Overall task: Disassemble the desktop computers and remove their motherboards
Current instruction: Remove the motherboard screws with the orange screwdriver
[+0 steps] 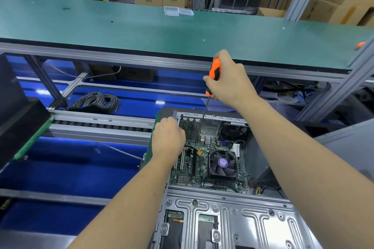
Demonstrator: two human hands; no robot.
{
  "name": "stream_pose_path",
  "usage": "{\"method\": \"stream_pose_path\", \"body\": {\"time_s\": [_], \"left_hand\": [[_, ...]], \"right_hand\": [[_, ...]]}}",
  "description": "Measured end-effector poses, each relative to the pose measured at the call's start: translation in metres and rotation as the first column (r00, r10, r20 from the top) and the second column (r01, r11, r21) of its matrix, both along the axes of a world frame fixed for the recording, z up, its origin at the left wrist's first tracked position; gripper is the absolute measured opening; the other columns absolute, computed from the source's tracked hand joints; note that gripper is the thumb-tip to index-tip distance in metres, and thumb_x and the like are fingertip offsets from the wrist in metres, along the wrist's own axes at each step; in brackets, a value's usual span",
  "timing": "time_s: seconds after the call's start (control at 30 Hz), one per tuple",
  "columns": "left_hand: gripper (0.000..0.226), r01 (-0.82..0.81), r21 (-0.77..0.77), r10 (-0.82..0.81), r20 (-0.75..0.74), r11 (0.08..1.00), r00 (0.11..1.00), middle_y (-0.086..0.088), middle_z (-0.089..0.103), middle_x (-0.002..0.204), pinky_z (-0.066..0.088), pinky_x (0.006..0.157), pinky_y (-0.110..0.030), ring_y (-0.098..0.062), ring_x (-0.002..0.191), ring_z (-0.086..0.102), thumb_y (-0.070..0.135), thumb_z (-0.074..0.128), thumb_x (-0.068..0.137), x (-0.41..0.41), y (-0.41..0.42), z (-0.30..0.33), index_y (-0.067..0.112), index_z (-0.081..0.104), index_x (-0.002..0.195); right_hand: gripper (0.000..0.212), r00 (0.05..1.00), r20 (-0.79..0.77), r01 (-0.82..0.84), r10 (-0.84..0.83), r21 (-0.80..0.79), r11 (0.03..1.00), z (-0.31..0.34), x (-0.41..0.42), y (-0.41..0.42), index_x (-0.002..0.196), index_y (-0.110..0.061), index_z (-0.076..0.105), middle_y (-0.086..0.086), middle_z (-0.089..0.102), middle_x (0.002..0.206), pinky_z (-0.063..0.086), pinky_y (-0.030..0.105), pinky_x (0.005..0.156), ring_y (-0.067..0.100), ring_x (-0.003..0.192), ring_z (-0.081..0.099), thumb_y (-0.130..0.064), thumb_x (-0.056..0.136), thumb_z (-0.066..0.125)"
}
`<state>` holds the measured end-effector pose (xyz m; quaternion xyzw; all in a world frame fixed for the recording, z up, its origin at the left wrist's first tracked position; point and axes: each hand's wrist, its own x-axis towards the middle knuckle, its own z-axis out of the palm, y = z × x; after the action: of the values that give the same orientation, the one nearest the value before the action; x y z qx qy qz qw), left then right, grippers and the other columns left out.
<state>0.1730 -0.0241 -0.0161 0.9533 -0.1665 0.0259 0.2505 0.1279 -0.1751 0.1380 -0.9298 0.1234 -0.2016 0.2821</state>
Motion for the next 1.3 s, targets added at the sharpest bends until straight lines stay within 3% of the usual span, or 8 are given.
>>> {"method": "stream_pose_path", "body": {"time_s": [0.3, 0.5, 0.63, 0.73, 0.9, 1.03, 1.2, 1.3], "left_hand": [[0.016, 0.001, 0.025, -0.001, 0.009, 1.000, 1.000, -0.008, 0.059, 0.097, 0.055, 0.082, -0.042, -0.025, 0.090, 0.058, 0.023, 0.049, 0.098, -0.001, 0.000, 0.001, 0.008, 0.055, 0.098], [0.015, 0.004, 0.020, -0.004, 0.011, 1.000, 1.000, -0.009, 0.058, 0.096, 0.055, 0.081, -0.041, -0.025, 0.088, 0.058, 0.023, 0.049, 0.097, -0.001, 0.001, 0.001, 0.008, 0.053, 0.096], [0.022, 0.015, -0.008, -0.014, 0.064, 1.000, 0.998, -0.009, 0.059, 0.095, 0.053, 0.080, -0.040, -0.024, 0.088, 0.056, 0.031, 0.049, 0.098, -0.003, 0.000, 0.004, 0.009, 0.052, 0.094], [0.024, 0.157, -0.046, -0.146, 0.184, 0.987, 0.972, -0.007, 0.060, 0.096, 0.050, 0.082, -0.040, -0.026, 0.094, 0.056, 0.027, 0.052, 0.099, -0.005, -0.001, 0.006, 0.007, 0.058, 0.109], [0.033, 0.243, -0.271, -0.265, -0.045, 0.931, 0.963, -0.005, 0.066, 0.093, 0.048, 0.080, -0.037, -0.023, 0.088, 0.060, 0.029, 0.054, 0.102, 0.001, -0.023, 0.026, 0.008, 0.060, 0.126], [0.031, 0.212, -0.388, -0.281, -0.130, 0.897, 0.951, -0.011, 0.055, 0.071, 0.034, 0.057, -0.026, -0.020, 0.064, 0.043, 0.025, 0.050, 0.105, 0.008, -0.045, 0.035, -0.002, 0.066, 0.097], [0.031, 0.183, -0.385, -0.256, -0.148, 0.904, 0.955, -0.005, 0.057, 0.066, 0.034, 0.048, -0.015, -0.015, 0.057, 0.042, 0.022, 0.050, 0.105, 0.012, -0.049, 0.033, -0.001, 0.069, 0.099], [0.032, 0.184, -0.377, -0.258, -0.157, 0.908, 0.953, -0.013, 0.061, 0.072, 0.034, 0.047, -0.015, -0.017, 0.059, 0.042, 0.023, 0.050, 0.105, 0.013, -0.052, 0.032, -0.003, 0.067, 0.098]], "right_hand": [[0.046, 0.972, -0.157, 0.084, -0.175, -0.463, 0.882, 0.028, 0.015, 0.004, 0.078, -0.016, 0.042, 0.003, 0.044, 0.069, 0.036, 0.035, 0.061, 0.026, 0.061, 0.043, -0.058, 0.098, 0.045], [0.026, 0.770, -0.616, -0.416, 0.163, -0.293, 0.861, 0.068, 0.024, 0.009, 0.117, -0.019, 0.054, 0.005, 0.062, 0.101, 0.056, 0.039, 0.065, 0.028, 0.071, 0.069, -0.036, 0.097, 0.059], [0.045, 0.860, -0.507, -0.314, -0.045, -0.599, 0.736, 0.060, 0.031, 0.015, 0.085, -0.008, 0.054, 0.010, 0.055, 0.081, 0.041, 0.035, 0.064, 0.027, 0.067, 0.053, -0.050, 0.101, 0.046], [0.013, 0.780, -0.611, -0.450, 0.137, -0.396, 0.800, 0.066, 0.029, 0.010, 0.109, -0.019, 0.058, 0.000, 0.060, 0.095, 0.051, 0.038, 0.075, 0.031, 0.086, 0.062, -0.023, 0.097, 0.057], [0.047, 0.830, -0.549, -0.375, 0.092, -0.429, 0.822, 0.059, 0.028, 0.011, 0.103, -0.011, 0.058, 0.006, 0.062, 0.091, 0.042, 0.035, 0.069, 0.031, 0.084, 0.059, -0.056, 0.099, 0.045], [0.026, 0.856, -0.476, -0.417, 0.203, -0.401, 0.816, 0.053, 0.022, 0.009, 0.113, -0.012, 0.060, 0.002, 0.057, 0.098, 0.035, 0.029, 0.073, 0.024, 0.090, 0.051, -0.034, 0.100, 0.055], [0.052, 0.863, -0.505, -0.291, 0.012, -0.478, 0.829, 0.061, 0.016, 0.006, 0.091, -0.008, 0.059, 0.013, 0.064, 0.077, 0.043, 0.033, 0.053, 0.027, 0.059, 0.061, -0.057, 0.099, 0.044], [0.023, 0.831, -0.549, -0.389, 0.091, -0.458, 0.799, 0.063, 0.018, 0.006, 0.109, -0.012, 0.056, 0.010, 0.065, 0.102, 0.051, 0.038, 0.071, 0.031, 0.081, 0.063, -0.032, 0.098, 0.055]]}}
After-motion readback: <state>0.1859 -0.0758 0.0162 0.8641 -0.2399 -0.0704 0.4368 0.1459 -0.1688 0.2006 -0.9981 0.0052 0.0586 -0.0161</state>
